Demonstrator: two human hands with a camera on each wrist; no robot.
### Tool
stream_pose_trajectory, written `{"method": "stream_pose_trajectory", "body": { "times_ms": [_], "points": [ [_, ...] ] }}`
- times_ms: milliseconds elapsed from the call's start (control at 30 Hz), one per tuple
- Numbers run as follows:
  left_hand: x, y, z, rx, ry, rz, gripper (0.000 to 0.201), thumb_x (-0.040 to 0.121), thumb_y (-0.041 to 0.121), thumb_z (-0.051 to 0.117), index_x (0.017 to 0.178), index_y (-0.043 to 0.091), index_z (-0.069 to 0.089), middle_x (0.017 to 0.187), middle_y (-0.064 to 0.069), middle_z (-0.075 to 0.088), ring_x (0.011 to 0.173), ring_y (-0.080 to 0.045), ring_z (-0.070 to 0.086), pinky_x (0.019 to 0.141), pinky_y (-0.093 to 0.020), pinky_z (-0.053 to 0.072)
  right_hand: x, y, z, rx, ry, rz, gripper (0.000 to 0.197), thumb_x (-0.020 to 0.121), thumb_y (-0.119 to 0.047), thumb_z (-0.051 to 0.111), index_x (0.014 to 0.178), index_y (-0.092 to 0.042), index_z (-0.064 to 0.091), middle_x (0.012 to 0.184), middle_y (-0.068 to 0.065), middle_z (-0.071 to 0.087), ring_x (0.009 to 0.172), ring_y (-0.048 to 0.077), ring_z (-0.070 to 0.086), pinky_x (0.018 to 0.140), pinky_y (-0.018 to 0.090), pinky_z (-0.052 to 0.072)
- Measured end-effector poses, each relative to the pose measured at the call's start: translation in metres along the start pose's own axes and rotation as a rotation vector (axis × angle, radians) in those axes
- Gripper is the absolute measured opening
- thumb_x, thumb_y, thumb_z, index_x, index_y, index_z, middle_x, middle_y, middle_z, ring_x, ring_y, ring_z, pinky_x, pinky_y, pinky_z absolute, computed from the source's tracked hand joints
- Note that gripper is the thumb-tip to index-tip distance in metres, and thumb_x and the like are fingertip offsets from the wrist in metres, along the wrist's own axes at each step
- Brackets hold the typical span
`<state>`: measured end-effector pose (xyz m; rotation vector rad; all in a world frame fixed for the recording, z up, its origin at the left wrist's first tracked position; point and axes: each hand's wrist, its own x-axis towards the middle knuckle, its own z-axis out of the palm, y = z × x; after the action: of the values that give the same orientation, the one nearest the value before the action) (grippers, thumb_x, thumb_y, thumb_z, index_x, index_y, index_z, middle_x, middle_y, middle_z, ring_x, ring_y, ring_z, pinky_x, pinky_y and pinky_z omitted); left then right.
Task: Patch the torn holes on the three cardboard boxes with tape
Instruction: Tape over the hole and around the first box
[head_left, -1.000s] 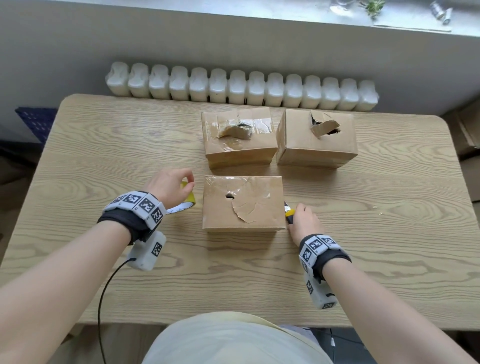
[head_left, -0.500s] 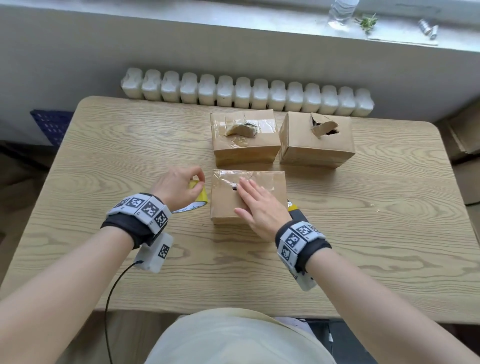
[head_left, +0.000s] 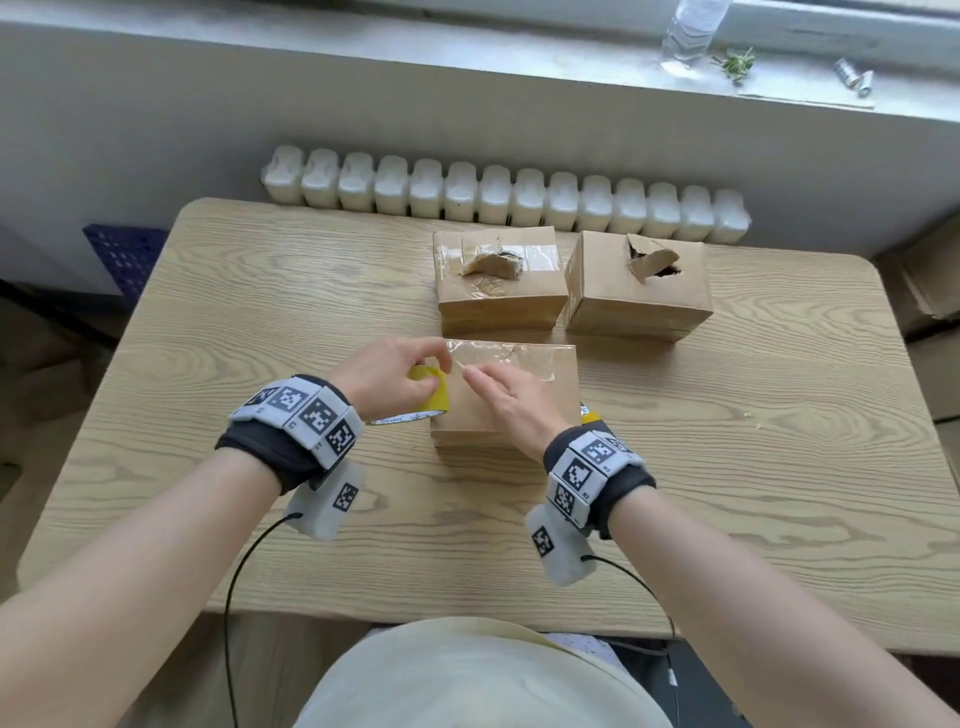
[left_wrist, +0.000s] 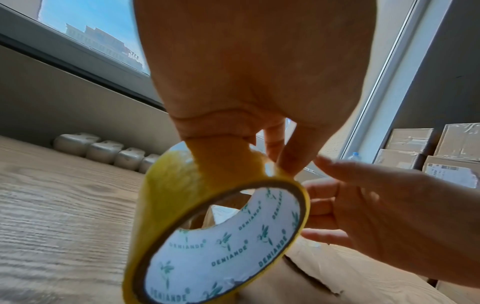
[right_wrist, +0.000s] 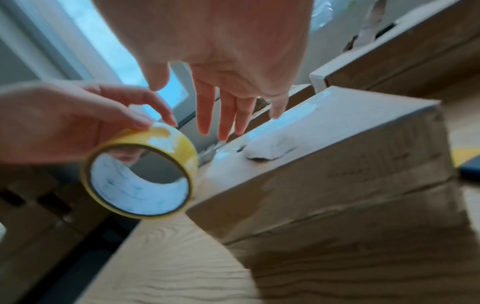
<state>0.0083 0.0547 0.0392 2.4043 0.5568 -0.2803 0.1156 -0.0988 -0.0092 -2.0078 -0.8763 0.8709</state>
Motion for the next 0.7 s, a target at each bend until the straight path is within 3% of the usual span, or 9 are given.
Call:
{"method": "stream_pose_trajectory", "body": {
  "times_ms": [67,167,233,367,433,467,567,633,700],
  "points": [
    [0.000,0.005,-0.001,-0.005,0.008,0.013,0.018,0.089,0.022,0.053,0.103,0.029,0.060,0.082,0.005,0.057,0.075,-0.018,0.051,0.068,-0.029,0.039,-0.001,-0.010,0.005,0.178,0.050,0.022,0.025,0.091,-0.036,0.059,0.099,-0.014,0.068,0.088,-0.004,0.066,0.084,0.008,0.059,0.080,0.029,0.046],
    [-0.003,0.013,-0.003,-0.021,0.001,0.050,0.015,0.090,0.025,0.053,0.103,0.031,0.060,0.080,0.005,0.058,0.076,-0.018,0.054,0.067,-0.030,0.042,-0.001,-0.014,0.007,0.256,0.116,0.038,0.014,0.086,-0.019,0.069,0.095,-0.009,0.069,0.088,0.002,0.067,0.082,0.011,0.062,0.079,0.025,0.051],
    [-0.004,0.018,-0.004,-0.046,0.005,0.070,0.014,0.091,0.029,0.053,0.103,0.032,0.059,0.083,0.003,0.062,0.078,-0.021,0.056,0.069,-0.033,0.046,-0.002,-0.016,0.004,0.299,0.185,0.037,0.008,0.084,-0.015,0.071,0.088,-0.009,0.070,0.082,0.003,0.067,0.074,0.012,0.060,0.071,0.026,0.050],
    [-0.005,0.021,-0.003,-0.125,0.026,0.086,0.025,0.090,0.034,0.056,0.114,0.036,0.056,0.095,-0.003,0.065,0.085,-0.023,0.061,0.074,-0.037,0.050,-0.002,-0.017,-0.006,0.256,0.260,0.048,0.007,0.086,-0.015,0.068,0.079,-0.014,0.066,0.075,0.002,0.064,0.072,0.015,0.059,0.073,0.034,0.051],
    [-0.008,0.017,-0.003,-0.249,-0.012,0.100,0.049,0.078,0.040,0.062,0.125,0.038,0.050,0.103,0.000,0.064,0.086,-0.021,0.062,0.075,-0.036,0.053,-0.001,-0.014,-0.013,0.289,0.255,0.078,0.015,0.086,-0.015,0.068,0.072,-0.019,0.063,0.071,0.001,0.063,0.071,0.018,0.060,0.077,0.042,0.055],
    [-0.009,0.016,-0.004,-0.306,-0.034,0.096,0.059,0.070,0.045,0.062,0.126,0.031,0.051,0.105,-0.001,0.062,0.086,-0.019,0.062,0.076,-0.036,0.053,-0.001,-0.013,-0.015,0.303,0.240,0.092,0.018,0.086,-0.015,0.067,0.070,-0.021,0.062,0.070,0.001,0.063,0.071,0.019,0.061,0.078,0.046,0.056],
    [-0.010,0.007,-0.002,-0.324,-0.045,0.085,0.060,0.062,0.056,0.058,0.087,0.002,0.064,0.074,-0.011,0.058,0.066,-0.011,0.051,0.062,-0.035,0.042,-0.007,-0.015,-0.022,0.320,0.200,0.108,0.020,0.088,-0.009,0.064,0.071,-0.018,0.060,0.069,0.003,0.064,0.070,0.019,0.062,0.078,0.039,0.055],
    [-0.009,-0.001,-0.002,-0.278,-0.006,0.031,0.045,0.070,0.053,0.066,0.066,0.008,0.063,0.055,0.003,0.050,0.051,-0.006,0.043,0.053,-0.026,0.035,-0.013,-0.017,-0.035,0.364,0.210,0.114,0.016,0.089,-0.008,0.062,0.075,-0.013,0.060,0.070,0.005,0.064,0.069,0.017,0.061,0.072,0.029,0.053],
    [-0.008,-0.009,-0.006,-0.255,0.041,-0.029,0.040,0.079,0.043,0.071,0.055,0.014,0.056,0.050,0.007,0.047,0.047,-0.008,0.041,0.050,-0.024,0.032,-0.017,-0.014,-0.053,0.387,0.212,0.144,0.010,0.090,-0.011,0.062,0.080,-0.011,0.062,0.074,0.005,0.065,0.071,0.015,0.063,0.071,0.024,0.053]
  ]
}}
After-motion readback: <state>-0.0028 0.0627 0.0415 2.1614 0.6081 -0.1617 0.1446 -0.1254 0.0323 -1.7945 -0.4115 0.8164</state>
